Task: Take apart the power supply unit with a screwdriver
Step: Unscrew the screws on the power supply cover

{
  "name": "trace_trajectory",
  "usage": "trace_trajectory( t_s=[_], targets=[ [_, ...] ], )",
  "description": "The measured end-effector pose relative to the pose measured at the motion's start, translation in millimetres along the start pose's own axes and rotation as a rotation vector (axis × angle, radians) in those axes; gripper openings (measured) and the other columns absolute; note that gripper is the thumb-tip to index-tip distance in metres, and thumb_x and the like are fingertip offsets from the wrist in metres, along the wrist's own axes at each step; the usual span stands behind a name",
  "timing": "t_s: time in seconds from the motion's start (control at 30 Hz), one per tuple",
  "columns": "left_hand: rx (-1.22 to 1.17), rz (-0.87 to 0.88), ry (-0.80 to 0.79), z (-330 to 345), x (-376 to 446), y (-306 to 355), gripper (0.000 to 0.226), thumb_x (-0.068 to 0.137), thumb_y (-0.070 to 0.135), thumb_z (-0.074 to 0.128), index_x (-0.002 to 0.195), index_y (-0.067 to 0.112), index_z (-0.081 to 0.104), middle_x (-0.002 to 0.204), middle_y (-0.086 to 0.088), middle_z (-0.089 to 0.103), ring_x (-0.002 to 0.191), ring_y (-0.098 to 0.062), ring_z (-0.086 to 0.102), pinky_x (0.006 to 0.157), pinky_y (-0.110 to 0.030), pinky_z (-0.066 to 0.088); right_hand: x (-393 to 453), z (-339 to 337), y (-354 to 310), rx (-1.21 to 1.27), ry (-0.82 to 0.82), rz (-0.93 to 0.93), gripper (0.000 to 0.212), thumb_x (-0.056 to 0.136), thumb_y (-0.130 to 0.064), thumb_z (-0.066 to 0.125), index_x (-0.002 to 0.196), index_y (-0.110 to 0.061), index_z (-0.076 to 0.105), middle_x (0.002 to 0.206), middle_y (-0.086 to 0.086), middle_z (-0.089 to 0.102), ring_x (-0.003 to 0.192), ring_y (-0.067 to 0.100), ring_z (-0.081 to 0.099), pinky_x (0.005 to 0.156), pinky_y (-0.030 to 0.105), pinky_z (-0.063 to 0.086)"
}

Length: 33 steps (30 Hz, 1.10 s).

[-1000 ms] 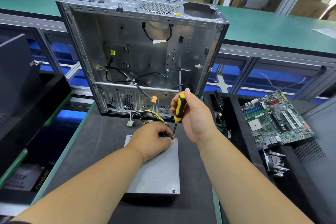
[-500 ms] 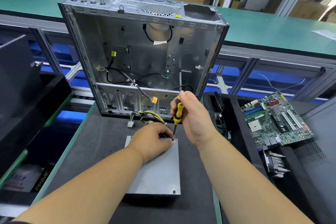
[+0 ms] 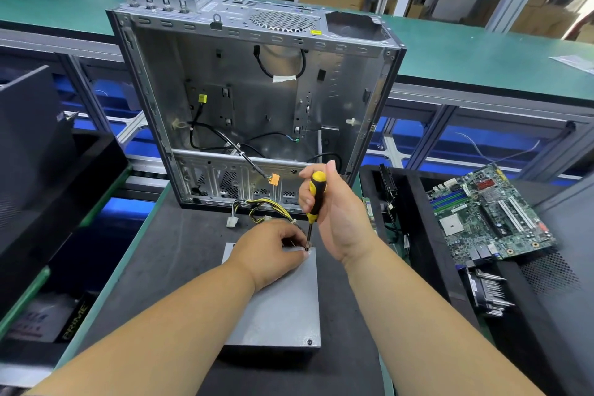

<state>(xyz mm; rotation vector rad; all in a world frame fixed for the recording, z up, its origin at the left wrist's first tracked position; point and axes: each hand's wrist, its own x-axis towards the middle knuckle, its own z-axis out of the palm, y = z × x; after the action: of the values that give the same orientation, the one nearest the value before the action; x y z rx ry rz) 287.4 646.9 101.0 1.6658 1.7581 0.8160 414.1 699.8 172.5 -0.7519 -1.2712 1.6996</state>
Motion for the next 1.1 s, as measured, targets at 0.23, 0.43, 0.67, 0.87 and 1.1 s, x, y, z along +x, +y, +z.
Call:
trace_trajectory(
  t_s=[0.23,0.43,0.67,0.87,1.1],
  targets=[
    [-0.021,0.003,-0.004,1,1,0,0.005,0.076,0.033,0.074,0.081,0.034,0.072,0.09,0.02,0.066,0.092,0.001,0.059,0.088,-0.033,0.051,0,-9,-3,-0.052,0.011,0.009,0.023,0.092,-0.036,0.053,0.084,-0.015,0.049,0.074,-0.001,0.057,0.068,0.017,0.052,0.075,0.036,0.041],
    [-0.011,0.003,-0.019,0,1,-1,0.006,0.077,0.035,0.073,0.083,0.036,0.072,0.091,0.02,0.066,0.095,-0.001,0.059,0.089,-0.034,0.051,2,-10,-7,-0.019,0.018,0.035,0.029,0.09,-0.037,0.053,0.083,-0.011,0.064,0.074,-0.001,0.061,0.069,0.014,0.058,0.074,0.032,0.049],
    [-0.014,0.0,-0.023,0,0,0,0.005,0.077,0.036,0.073,0.082,0.036,0.072,0.091,0.021,0.066,0.094,0.0,0.059,0.088,-0.033,0.051,1,-4,-3,0.089,-0.004,0.028,0.049,0.107,-0.038,0.031,0.08,-0.009,0.06,0.061,0.001,0.041,0.058,0.014,0.036,0.061,0.025,0.034],
    [-0.011,0.005,-0.018,0,0,0,0.005,0.077,0.035,0.074,0.08,0.037,0.071,0.09,0.021,0.065,0.092,0.002,0.058,0.088,-0.033,0.051,-1,-6,-2,-0.022,-0.009,0.007,0.025,0.093,-0.04,0.046,0.087,-0.016,0.043,0.065,-0.003,0.048,0.062,0.015,0.042,0.068,0.029,0.036],
    [-0.009,0.004,-0.01,0,1,0,0.006,0.077,0.033,0.075,0.081,0.037,0.071,0.089,0.02,0.066,0.092,0.002,0.058,0.087,-0.032,0.051,3,-7,-7,-0.017,0.055,0.056,0.034,0.103,-0.037,0.045,0.085,-0.012,0.06,0.071,-0.002,0.06,0.066,0.014,0.056,0.077,0.033,0.048]
  ],
)
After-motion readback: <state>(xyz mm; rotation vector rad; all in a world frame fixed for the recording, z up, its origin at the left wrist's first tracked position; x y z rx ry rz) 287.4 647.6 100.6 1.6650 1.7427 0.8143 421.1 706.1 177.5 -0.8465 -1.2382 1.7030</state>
